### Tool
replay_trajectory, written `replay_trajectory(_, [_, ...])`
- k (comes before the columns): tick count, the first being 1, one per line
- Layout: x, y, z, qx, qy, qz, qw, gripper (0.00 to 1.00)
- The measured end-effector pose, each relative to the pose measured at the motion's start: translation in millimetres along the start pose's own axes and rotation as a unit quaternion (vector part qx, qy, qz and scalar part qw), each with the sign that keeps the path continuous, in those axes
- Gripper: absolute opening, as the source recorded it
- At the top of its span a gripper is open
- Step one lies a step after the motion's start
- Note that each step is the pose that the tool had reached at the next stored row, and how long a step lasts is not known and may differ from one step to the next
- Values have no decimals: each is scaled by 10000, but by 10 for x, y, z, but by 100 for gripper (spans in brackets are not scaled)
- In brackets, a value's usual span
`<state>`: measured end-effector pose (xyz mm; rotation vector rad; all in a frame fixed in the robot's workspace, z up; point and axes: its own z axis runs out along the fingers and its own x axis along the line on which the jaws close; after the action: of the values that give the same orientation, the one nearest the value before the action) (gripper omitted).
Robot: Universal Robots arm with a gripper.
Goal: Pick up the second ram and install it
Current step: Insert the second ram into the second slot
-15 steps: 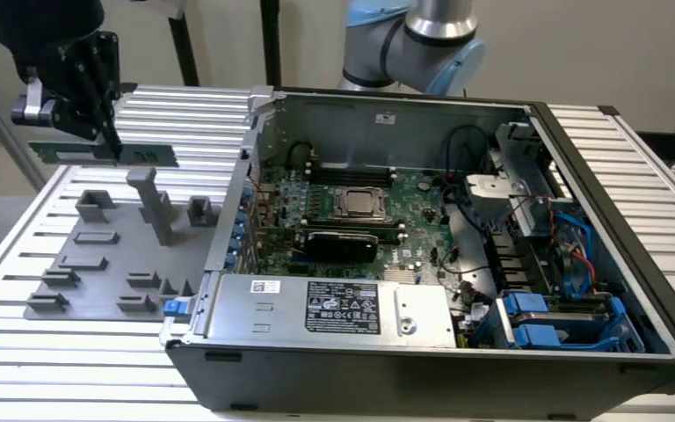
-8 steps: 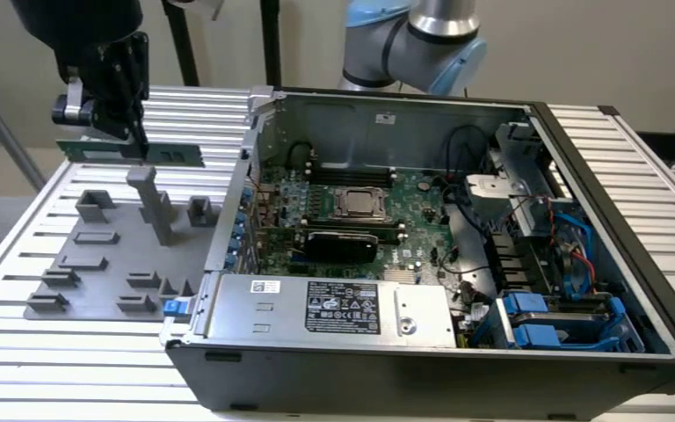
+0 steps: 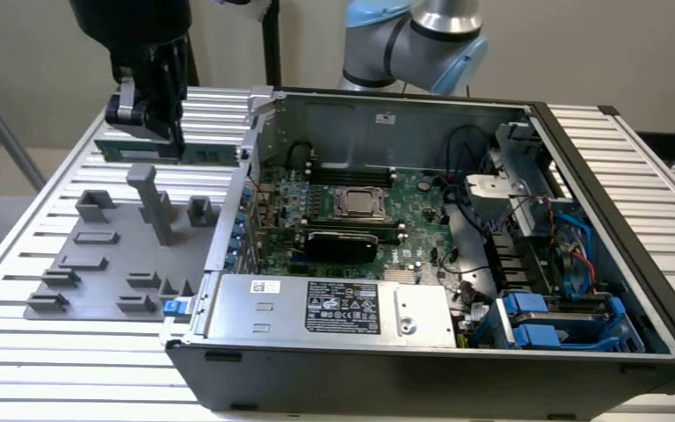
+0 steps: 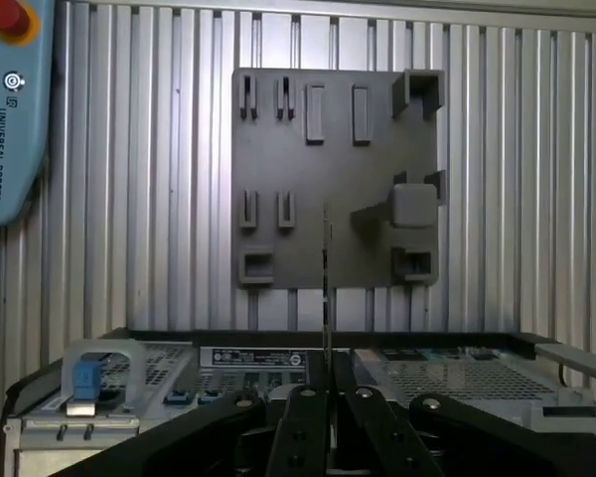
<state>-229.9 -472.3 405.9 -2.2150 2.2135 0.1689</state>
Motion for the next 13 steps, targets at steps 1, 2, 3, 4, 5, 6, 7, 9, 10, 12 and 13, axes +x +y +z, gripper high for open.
replay_trajectory(1, [-3, -45, -3, -2, 0, 0, 10000, 0])
replay_trajectory(2, [-6, -90, -6, -3, 0, 0, 10000, 0])
replay_trajectory(3, [-10, -135, -9, -5, -1, 0, 10000, 0])
replay_trajectory(4, [-13, -181, -12, -7, 0, 0, 10000, 0])
replay_trajectory(5, [-17, -225, -15, -9, -1, 1, 10000, 0])
replay_trajectory(6, [-21, -274, -18, -12, -1, 1, 10000, 0])
replay_trajectory(7, [-24, -318, -21, -14, -1, 1, 10000, 0])
replay_trajectory(9, [-32, -409, -27, -22, -1, 1, 10000, 0])
replay_trajectory(10, [-35, -453, -30, -28, -2, 2, 10000, 0])
replay_trajectory(12, [-42, -543, -35, -38, -4, 3, 10000, 0])
replay_trajectory(13, [-45, -589, -37, -44, -4, 3, 10000, 0])
